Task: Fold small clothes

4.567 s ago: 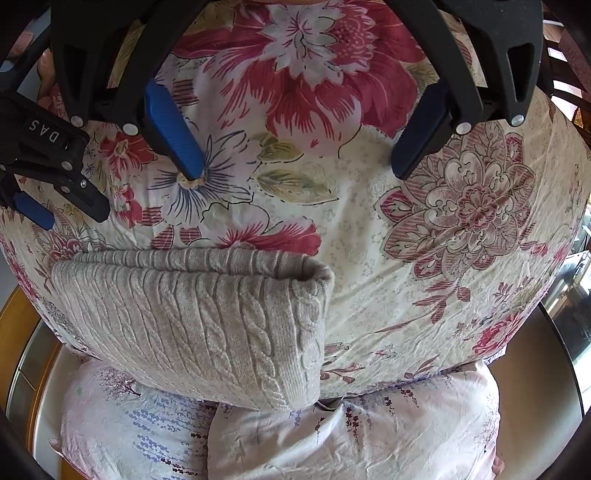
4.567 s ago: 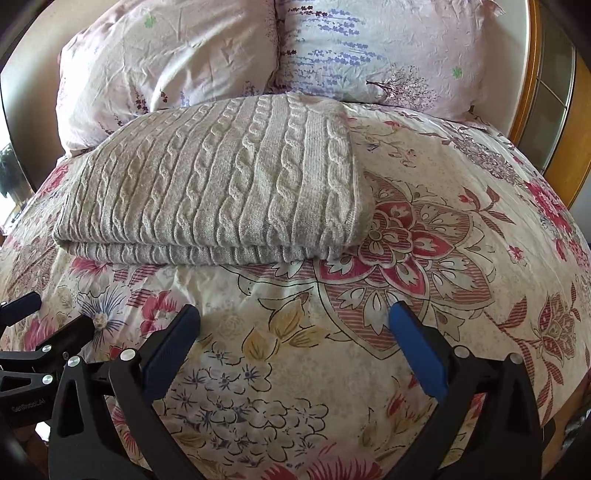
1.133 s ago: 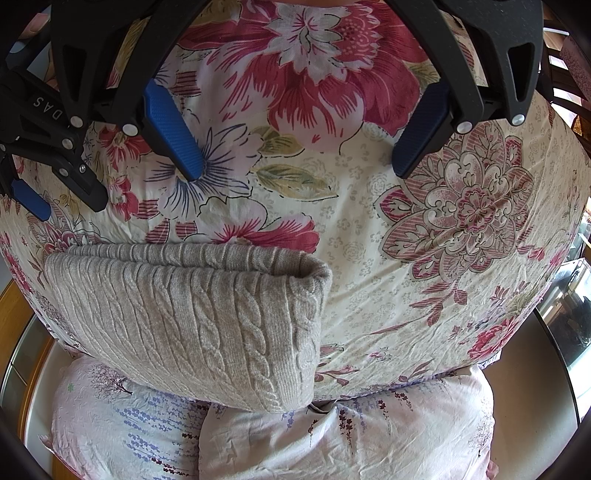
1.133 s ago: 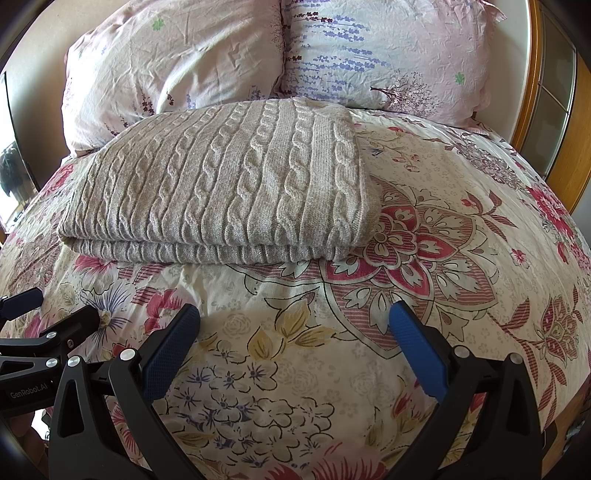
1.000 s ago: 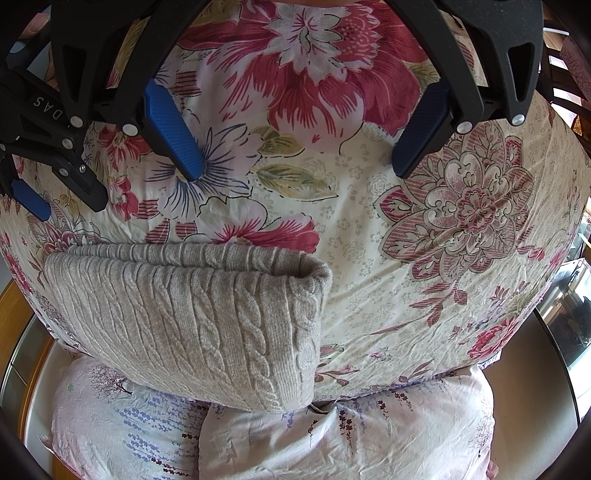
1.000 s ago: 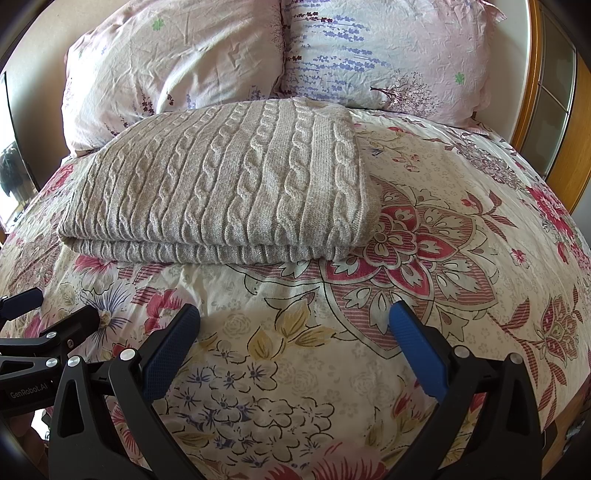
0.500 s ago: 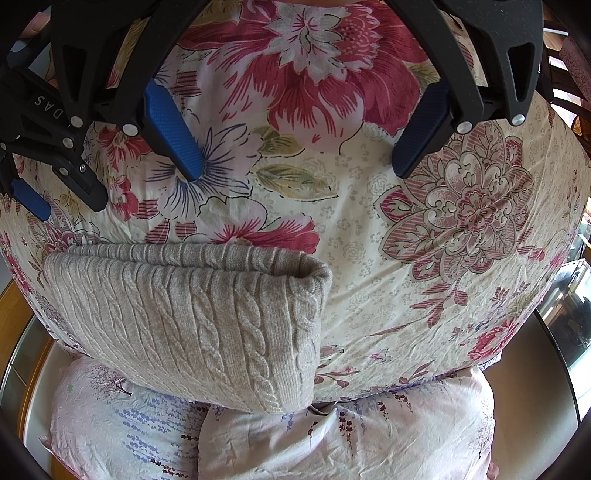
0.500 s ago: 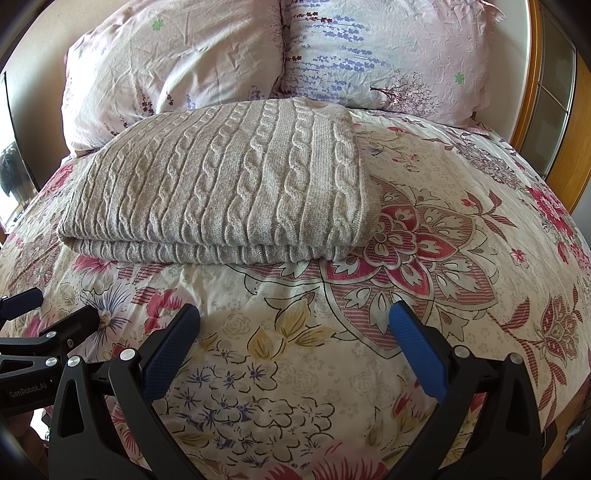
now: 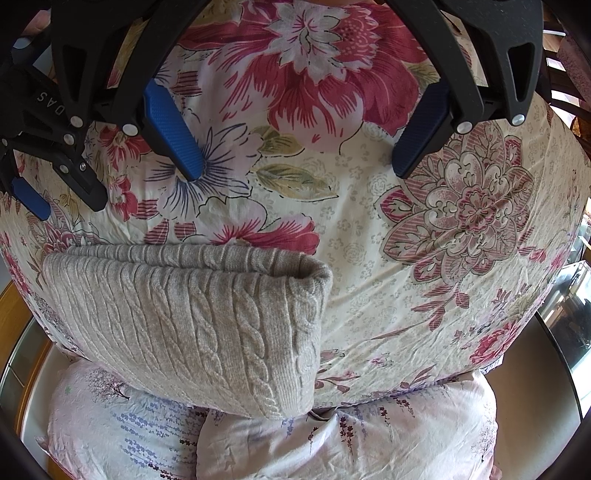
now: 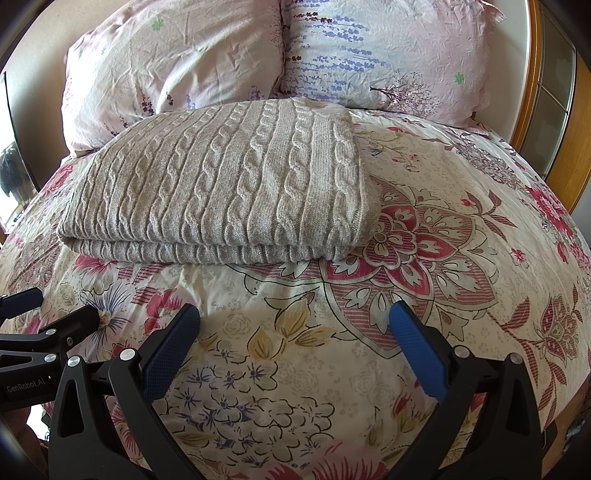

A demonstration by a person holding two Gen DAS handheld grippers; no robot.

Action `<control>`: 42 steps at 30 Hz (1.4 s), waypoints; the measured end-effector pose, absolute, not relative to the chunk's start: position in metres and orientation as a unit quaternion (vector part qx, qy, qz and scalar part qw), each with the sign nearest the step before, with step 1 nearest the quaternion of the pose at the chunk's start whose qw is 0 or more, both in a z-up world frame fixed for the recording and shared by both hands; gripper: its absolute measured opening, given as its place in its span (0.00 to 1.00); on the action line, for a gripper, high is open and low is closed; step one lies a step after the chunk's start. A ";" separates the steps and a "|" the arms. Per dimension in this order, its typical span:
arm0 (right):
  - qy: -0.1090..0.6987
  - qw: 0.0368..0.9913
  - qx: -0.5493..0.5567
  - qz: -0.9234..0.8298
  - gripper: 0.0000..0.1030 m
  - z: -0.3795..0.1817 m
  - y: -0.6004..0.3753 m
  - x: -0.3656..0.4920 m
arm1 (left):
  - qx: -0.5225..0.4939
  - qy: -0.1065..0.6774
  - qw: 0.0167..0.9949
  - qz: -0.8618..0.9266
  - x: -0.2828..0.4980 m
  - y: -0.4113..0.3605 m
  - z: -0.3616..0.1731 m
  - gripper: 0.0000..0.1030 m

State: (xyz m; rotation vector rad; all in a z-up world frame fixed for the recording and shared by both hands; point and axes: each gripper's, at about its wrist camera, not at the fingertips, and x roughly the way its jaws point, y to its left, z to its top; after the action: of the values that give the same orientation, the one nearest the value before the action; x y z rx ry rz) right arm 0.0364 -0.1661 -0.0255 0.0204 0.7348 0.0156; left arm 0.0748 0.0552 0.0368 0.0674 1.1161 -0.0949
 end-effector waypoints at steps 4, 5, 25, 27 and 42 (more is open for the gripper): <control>0.359 0.933 0.010 0.008 0.99 -0.026 -0.166 0.036 | 0.032 0.532 0.845 -0.045 0.075 0.055 0.037 0.98; 0.359 0.933 0.010 0.007 0.99 -0.026 -0.166 0.036 | 0.032 0.533 0.844 -0.045 0.075 0.056 0.037 0.98; 0.359 0.933 0.010 0.007 0.99 -0.026 -0.166 0.036 | 0.034 0.543 0.838 -0.047 0.080 0.056 0.036 0.98; 0.359 0.933 0.010 0.007 0.99 -0.026 -0.166 0.036 | 0.035 0.544 0.837 -0.048 0.081 0.056 0.036 0.98; 0.359 0.933 0.011 0.006 0.99 -0.026 -0.166 0.037 | 0.036 0.547 0.835 -0.049 0.082 0.057 0.036 0.98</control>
State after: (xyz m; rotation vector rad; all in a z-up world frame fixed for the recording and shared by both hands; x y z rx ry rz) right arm 0.0366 -0.1661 -0.0260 0.0216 0.7337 0.0132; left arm 0.0819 0.0567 0.0359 0.0758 1.1594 -0.1033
